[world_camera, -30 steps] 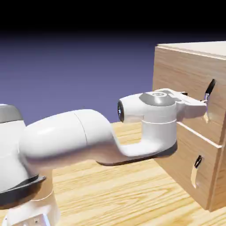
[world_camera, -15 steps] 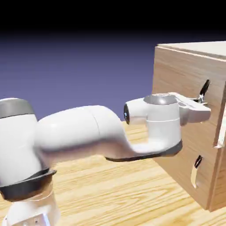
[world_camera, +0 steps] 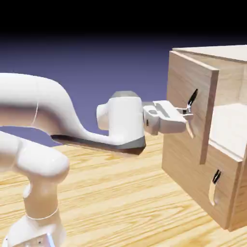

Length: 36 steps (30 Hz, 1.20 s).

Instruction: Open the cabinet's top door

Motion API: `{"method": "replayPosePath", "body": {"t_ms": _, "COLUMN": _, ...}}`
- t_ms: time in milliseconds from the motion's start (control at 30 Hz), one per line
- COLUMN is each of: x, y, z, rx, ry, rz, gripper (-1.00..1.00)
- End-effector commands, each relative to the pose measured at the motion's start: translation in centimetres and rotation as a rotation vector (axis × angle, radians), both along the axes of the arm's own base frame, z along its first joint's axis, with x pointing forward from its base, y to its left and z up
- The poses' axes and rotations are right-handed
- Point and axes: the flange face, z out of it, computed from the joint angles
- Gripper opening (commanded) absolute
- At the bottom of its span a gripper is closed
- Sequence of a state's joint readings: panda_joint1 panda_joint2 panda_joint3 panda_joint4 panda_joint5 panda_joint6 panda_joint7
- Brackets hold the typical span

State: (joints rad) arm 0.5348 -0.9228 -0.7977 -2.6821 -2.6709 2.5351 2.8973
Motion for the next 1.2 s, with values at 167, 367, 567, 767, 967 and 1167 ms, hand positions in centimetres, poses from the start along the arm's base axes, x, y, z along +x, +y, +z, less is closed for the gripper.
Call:
{"method": "replayPosePath", "body": {"t_ms": 167, "x": -2.9, "y": 2.7, "z": 0.0, "rx": 0.001, "ry": 0.0, "rz": -0.093, "gripper": -1.0}}
{"method": "replayPosePath", "body": {"t_ms": 367, "x": -5.2, "y": 5.1, "z": 0.0, "rx": 0.001, "ry": 0.0, "rz": -0.171, "gripper": -1.0}}
{"method": "replayPosePath", "body": {"t_ms": 567, "x": -7.0, "y": 7.3, "z": 0.0, "rx": 0.001, "ry": 0.0, "rz": -0.237, "gripper": -1.0}}
{"method": "replayPosePath", "body": {"t_ms": 767, "x": -8.4, "y": 9.3, "z": 0.0, "rx": 0.002, "ry": 0.0, "rz": -0.294, "gripper": -1.0}}
{"method": "replayPosePath", "body": {"t_ms": 967, "x": -9.9, "y": 11.7, "z": 0.0, "rx": 0.002, "ry": 0.0, "rz": -0.36, "gripper": -1.0}}
{"method": "replayPosePath", "body": {"t_ms": 1167, "x": -11.4, "y": 14.4, "z": 0.0, "rx": 0.002, "ry": 0.0, "rz": -0.432, "gripper": -1.0}}
